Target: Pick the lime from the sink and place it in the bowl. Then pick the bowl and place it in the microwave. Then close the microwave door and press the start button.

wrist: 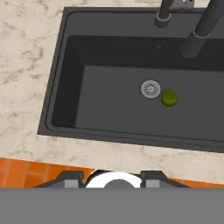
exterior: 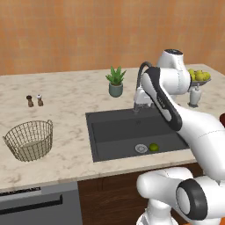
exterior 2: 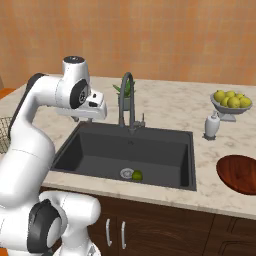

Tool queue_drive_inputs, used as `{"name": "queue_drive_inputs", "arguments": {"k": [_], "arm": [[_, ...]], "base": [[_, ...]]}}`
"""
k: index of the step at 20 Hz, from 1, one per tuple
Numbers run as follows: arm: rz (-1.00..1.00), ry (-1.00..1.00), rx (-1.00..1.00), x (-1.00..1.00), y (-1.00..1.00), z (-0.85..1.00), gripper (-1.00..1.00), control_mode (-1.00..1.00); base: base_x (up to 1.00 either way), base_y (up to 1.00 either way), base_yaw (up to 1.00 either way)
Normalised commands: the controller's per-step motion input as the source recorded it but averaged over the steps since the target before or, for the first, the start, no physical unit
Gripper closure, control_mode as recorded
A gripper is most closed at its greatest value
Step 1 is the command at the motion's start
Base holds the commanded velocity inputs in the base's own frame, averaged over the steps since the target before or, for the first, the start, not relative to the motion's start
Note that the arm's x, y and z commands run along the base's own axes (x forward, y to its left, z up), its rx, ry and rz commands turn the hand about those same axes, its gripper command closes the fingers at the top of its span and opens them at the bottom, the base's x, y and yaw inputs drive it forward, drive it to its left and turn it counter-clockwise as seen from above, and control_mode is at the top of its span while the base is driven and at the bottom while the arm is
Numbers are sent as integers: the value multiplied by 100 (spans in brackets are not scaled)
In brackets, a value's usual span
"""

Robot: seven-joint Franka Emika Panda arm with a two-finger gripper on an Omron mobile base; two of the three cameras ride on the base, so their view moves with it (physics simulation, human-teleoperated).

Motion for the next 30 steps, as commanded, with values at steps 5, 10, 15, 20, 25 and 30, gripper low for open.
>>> {"name": "queue_drive_inputs", "arguments": {"k": [5, 10, 15, 20, 25, 30], "arm": [[-1, 3, 0, -1, -39, -23, -100, -100], [8, 0, 22, -8, -100, -60, -100, -100], [11, 8, 25, 2, -100, -73, -100, -100], [0, 21, 15, 56, -81, -85, -100, -100], [0, 19, 18, 83, -38, -63, -100, -100], [-4, 20, 5, 75, -2, -72, -100, -100]], "base": [[0, 0, 0], [0, 0, 0], [0, 0, 0], [0, 0, 0], [0, 0, 0], [0, 0, 0]]}}
